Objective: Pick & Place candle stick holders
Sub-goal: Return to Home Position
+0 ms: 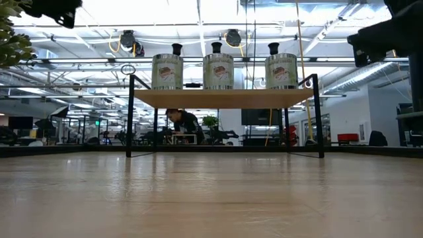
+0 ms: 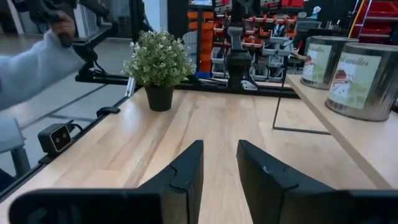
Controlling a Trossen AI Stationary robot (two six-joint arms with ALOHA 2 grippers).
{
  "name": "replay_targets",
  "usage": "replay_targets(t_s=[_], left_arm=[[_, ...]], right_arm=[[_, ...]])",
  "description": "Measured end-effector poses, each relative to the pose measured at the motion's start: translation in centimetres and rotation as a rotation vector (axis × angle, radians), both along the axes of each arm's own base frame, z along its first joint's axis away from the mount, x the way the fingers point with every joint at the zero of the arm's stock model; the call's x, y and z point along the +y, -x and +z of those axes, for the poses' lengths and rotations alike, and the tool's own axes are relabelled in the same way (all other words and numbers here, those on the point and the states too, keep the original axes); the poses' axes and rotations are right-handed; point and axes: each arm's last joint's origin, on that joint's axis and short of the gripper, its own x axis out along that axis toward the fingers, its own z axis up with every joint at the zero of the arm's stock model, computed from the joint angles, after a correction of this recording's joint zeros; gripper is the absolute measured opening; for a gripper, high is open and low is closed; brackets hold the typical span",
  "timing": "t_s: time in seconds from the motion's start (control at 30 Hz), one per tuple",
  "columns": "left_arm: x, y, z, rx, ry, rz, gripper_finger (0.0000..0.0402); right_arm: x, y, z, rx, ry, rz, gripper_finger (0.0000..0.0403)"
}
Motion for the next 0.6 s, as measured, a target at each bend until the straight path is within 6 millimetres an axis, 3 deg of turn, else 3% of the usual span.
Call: replay_targets(t_s=[0.2,0.33,0.6], left_arm=[[-0.3,0.9,-1.4,-0.149,-0.045,-0.088,0.0019],[-0.4,0.0,-3.3,-0.164,-0.041,-0.153,0.0024],[-0.2,-2.2,-7.4,-0.208,0.003,-0.113,0.0005]], right_arm=[[-0.1,0.1,-1.0,-0.049,0.004,0.001,0.0091],[-0.1,0.2,-1.4,-0.064,0.026,0.001,0.0091],[-0.4,0.3,-1.3,-0.077,0.047,-0.075,0.0091]])
